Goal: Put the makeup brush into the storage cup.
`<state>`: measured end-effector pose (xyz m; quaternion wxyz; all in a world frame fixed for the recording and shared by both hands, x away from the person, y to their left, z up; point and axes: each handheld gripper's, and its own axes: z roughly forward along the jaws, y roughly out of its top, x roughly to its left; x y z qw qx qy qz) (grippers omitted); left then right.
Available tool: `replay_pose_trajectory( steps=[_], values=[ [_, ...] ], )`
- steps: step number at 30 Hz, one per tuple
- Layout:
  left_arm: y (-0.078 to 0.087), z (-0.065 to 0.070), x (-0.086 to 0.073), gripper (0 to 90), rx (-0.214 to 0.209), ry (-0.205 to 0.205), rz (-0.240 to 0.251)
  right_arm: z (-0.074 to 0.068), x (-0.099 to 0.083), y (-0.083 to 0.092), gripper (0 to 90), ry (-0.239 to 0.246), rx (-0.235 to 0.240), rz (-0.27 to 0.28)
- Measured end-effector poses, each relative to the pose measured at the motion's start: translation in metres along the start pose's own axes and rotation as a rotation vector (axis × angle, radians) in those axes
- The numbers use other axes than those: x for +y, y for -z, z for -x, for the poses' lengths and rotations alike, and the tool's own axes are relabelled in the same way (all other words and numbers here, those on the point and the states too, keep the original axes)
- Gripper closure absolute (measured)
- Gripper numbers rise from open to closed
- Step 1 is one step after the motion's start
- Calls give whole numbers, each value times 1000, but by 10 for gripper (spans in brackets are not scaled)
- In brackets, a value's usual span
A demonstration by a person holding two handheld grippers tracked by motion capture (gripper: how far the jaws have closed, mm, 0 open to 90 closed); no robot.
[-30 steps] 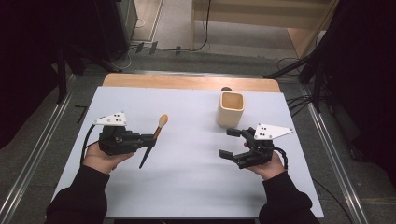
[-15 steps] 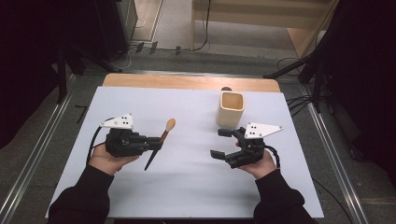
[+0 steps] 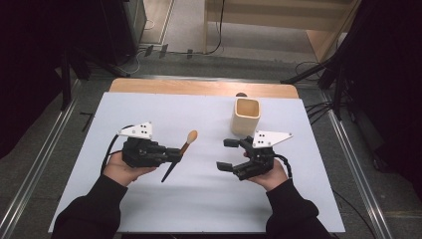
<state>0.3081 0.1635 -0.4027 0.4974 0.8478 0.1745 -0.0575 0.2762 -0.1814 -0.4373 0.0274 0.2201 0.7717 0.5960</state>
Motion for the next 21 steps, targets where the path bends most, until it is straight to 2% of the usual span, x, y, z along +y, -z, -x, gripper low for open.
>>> replay_pose_trajectory(
  steps=[7, 13, 18, 21],
  values=[
    [-8, 4, 3, 799, -31, -10, -4, -1, 4, -9, 215, -11, 28, 8],
    [-16, 6, 6, 799, -39, -27, -21, -3, 6, -13, 234, 3, 43, 21],
    [-23, 9, 7, 799, -56, -39, -33, -4, 7, -15, 253, -5, 57, 29],
    [-23, 11, 7, 799, -62, -45, -40, -5, 9, -19, 289, -3, 76, 29]
  ],
)
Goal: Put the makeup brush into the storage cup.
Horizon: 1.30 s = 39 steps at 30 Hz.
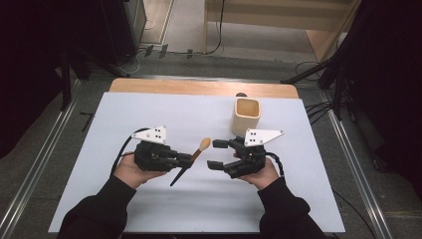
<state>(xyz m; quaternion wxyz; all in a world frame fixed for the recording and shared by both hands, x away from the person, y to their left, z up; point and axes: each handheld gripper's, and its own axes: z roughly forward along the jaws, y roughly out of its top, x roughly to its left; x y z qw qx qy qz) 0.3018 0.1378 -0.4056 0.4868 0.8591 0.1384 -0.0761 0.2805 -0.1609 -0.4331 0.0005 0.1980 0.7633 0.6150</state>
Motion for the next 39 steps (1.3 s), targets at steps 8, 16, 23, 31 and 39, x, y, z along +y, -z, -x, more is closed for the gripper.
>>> replay_pose_trajectory(
  steps=[8, 16, 23, 31, 39],
  values=[
    [-1, 4, 0, 799, -17, -12, 0, -3, 3, -10, 352, 9, 38, -10],
    [-8, 5, -1, 799, -41, -12, -8, -3, 4, -14, 493, 14, 75, 3],
    [-13, 6, -1, 798, -55, -24, -14, -3, 5, -20, 598, -1, 115, 0],
    [-11, 7, -1, 798, -66, -28, 7, -2, 5, -19, 683, -3, 141, 9],
    [-10, 7, -1, 798, -71, -43, 3, -2, 4, -21, 748, -30, 166, -10]
  ],
)
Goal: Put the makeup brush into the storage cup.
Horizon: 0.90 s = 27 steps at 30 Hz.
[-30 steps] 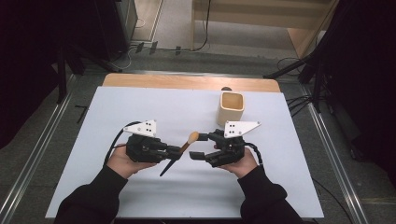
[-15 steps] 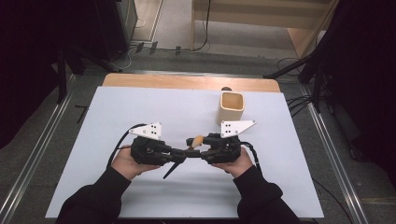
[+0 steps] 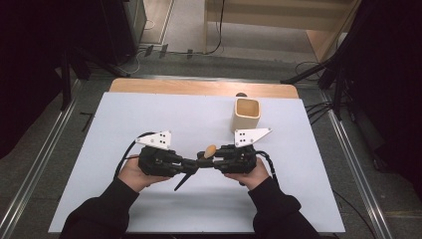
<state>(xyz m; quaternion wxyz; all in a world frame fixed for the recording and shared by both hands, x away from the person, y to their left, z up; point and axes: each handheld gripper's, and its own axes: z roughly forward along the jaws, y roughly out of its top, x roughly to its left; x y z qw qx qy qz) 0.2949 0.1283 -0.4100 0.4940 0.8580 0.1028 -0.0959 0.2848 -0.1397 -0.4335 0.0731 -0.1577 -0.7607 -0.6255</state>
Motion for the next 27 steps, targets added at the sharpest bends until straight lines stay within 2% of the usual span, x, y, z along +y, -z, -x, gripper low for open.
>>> replay_pose_trajectory(
  steps=[5, 6, 8, 9, 10, 11, 13, 14, 16, 20, 25, 27],
  values=[
    [0, 1, 0, 793, 8, -11, 0, 0, 0, 0, 760, -10, 15, -7],
    [-1, 1, 0, 785, 4, 2, -2, 0, 0, 0, 761, -11, 12, -8],
    [-1, 0, 0, 691, 7, 9, 0, -1, 0, 0, 765, -3, 6, -16],
    [0, 0, 0, 691, -1, 11, 2, -1, 0, 0, 765, -3, 6, -16],
    [0, 0, 0, 650, 0, 8, 1, -1, 1, 0, 765, 0, 5, -22],
    [1, 1, 0, 557, 17, -1, 13, -1, 0, 0, 766, 0, -2, -29],
    [2, 0, 0, 504, 18, -6, 15, -1, 1, 0, 766, 1, -4, -30],
    [2, -1, -2, 465, 6, -7, 32, -1, 1, 0, 766, 5, -5, -33],
    [1, -1, -3, 379, 1, -3, 33, -2, 3, 1, 766, 7, -15, -43],
    [-2, 0, -5, 313, 2, 3, 15, -3, 6, 3, 766, -8, -26, -63],
    [-9, -1, -5, 251, -5, 11, 13, -6, 13, 5, 766, 6, -44, -80],
    [-10, -2, -6, 203, -18, 8, 27, -8, 18, 4, 766, 17, -57, -120]
  ],
)
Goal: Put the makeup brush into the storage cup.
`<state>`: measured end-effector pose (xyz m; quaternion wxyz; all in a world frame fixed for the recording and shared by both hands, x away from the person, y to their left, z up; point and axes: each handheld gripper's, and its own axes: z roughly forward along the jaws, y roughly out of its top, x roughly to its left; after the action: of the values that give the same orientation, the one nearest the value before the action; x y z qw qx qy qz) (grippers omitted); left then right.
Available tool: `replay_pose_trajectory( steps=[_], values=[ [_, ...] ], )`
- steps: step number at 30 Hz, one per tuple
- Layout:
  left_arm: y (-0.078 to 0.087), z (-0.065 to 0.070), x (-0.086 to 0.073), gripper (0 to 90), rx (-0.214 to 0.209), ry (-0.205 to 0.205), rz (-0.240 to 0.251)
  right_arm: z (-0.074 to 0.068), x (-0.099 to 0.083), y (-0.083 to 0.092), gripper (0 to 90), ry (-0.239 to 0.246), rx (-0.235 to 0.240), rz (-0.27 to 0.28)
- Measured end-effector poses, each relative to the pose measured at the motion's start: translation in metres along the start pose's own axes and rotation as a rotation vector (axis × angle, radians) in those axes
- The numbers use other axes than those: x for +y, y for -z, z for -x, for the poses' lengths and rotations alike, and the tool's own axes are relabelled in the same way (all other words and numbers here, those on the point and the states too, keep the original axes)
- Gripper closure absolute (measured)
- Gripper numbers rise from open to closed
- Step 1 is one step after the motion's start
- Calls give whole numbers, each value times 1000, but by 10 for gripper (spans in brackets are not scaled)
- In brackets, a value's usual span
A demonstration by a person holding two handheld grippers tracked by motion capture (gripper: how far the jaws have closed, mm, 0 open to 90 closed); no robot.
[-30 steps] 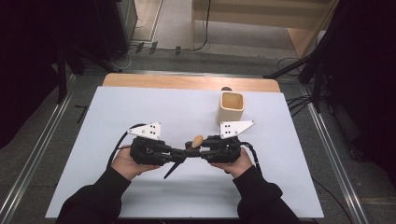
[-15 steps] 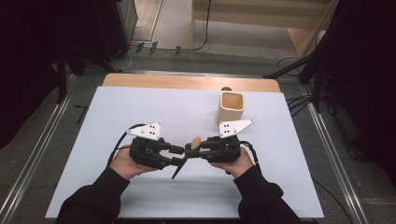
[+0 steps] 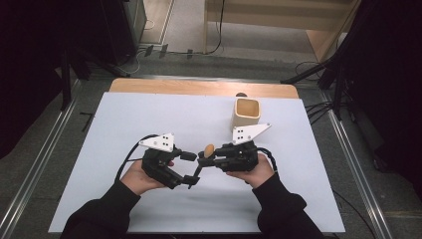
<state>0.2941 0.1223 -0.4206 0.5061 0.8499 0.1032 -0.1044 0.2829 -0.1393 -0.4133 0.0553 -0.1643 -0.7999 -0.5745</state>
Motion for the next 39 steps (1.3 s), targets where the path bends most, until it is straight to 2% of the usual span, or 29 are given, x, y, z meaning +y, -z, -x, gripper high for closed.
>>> replay_pose_trajectory(
  steps=[6, 7, 9, 11, 15, 18, 23, 31, 32, 34, 36, 39],
  values=[
    [-9, 0, 0, 254, 22, -3, -10, 0, 6, -2, 766, 8, 6, -15],
    [-10, 0, 0, 327, 24, -2, -10, 0, 7, -3, 766, 15, 11, -23],
    [-11, 0, 0, 350, 40, -3, -19, 0, 8, -4, 765, 10, 12, -30],
    [-12, -1, -1, 417, 36, 5, -20, 2, 9, -7, 766, 10, 21, -43],
    [-12, -2, -1, 482, 51, 10, -32, 3, 9, -9, 766, 6, 23, -63],
    [-11, -2, -1, 499, 55, 16, -28, 3, 10, -11, 765, 5, 26, -63],
    [-12, -3, -1, 533, 73, 14, -52, 3, 10, -13, 766, 1, 25, -80],
    [-10, -3, -2, 665, 70, 29, -40, 3, 10, -15, 765, -8, 18, -85],
    [-10, -2, -2, 702, 68, 20, -39, 4, 10, -14, 765, -12, 15, -86],
    [-10, -2, -2, 717, 67, 14, -42, 4, 10, -14, 765, -15, 13, -87],
    [-11, 1, -1, 778, 74, -13, -41, 4, 10, -14, 765, -21, 12, -86],
    [-11, 2, 0, 789, 88, -26, -52, 5, 9, -14, 764, -24, 18, -82]
  ],
)
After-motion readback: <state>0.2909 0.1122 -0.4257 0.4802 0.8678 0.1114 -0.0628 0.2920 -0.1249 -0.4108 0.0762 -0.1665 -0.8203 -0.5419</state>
